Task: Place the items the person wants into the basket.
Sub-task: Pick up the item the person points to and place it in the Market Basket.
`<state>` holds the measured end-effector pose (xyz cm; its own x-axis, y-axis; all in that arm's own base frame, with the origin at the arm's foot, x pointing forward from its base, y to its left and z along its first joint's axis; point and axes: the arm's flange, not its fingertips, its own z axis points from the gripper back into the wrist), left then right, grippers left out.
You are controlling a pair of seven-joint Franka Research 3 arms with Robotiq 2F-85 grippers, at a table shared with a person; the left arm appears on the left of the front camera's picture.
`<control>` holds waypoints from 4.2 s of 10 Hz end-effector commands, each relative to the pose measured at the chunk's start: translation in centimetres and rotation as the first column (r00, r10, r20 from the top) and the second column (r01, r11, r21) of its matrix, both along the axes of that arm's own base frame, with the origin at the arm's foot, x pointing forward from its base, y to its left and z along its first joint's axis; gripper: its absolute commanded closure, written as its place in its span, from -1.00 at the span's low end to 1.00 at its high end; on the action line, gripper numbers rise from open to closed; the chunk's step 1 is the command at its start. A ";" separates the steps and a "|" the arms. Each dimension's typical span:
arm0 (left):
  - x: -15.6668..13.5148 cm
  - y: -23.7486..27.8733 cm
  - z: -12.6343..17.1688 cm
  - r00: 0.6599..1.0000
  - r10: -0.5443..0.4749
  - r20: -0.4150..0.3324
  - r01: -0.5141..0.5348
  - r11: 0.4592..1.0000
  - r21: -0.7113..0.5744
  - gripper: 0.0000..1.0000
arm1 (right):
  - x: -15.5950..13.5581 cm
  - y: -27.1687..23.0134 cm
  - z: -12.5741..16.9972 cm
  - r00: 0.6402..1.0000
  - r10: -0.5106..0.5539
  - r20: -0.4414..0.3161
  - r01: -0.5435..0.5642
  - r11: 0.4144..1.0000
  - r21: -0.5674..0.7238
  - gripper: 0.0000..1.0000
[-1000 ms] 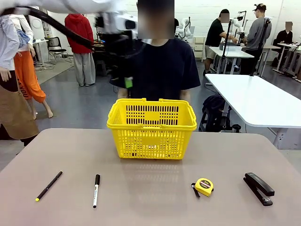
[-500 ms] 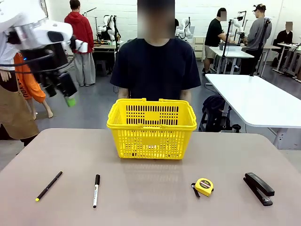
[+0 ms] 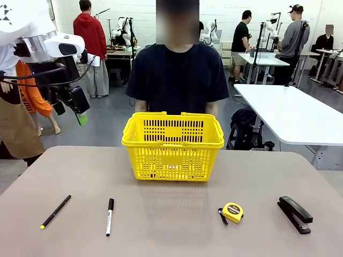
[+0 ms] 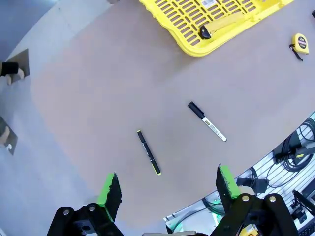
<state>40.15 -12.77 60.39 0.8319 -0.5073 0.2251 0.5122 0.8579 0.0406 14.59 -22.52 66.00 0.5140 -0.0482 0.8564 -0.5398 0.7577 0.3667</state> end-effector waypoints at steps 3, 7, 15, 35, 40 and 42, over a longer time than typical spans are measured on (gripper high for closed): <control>-1.4 0.5 0.3 1.000 -0.015 0.019 0.015 1.000 0.003 -1.00 | 0.0 0.2 -0.2 1.000 0.019 0.015 -0.019 1.000 0.011 -1.00; -1.4 0.5 0.3 1.000 -0.015 0.019 0.015 1.000 0.003 -1.00 | 0.0 0.2 -0.2 1.000 0.019 0.015 -0.019 1.000 0.011 -1.00; -9.9 20.9 7.7 0.767 -0.480 0.427 0.629 0.694 -0.350 -0.99 | 0.0 0.2 -0.2 1.000 0.019 0.015 -0.019 1.000 0.011 -1.00; -11.3 31.5 2.4 0.821 -0.296 0.488 0.539 0.684 -0.492 -0.99 | 0.0 0.2 -0.2 1.000 0.019 0.015 -0.019 1.000 0.011 -1.00; -11.3 31.5 2.4 0.821 -0.296 0.488 0.539 0.684 -0.492 -0.99 | 0.0 0.2 -0.2 1.000 0.019 0.015 -0.019 1.000 0.011 -1.00; -11.3 31.5 2.4 0.821 -0.296 0.488 0.539 0.684 -0.492 -0.99 | 0.0 0.2 -0.2 1.000 0.019 0.015 -0.019 1.000 0.011 -1.00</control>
<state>28.85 18.60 62.81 0.3911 -0.4516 0.8019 0.8657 0.4762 -0.1541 14.58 -22.56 65.98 0.5139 -0.0490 0.8565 -0.5398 0.7575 0.3672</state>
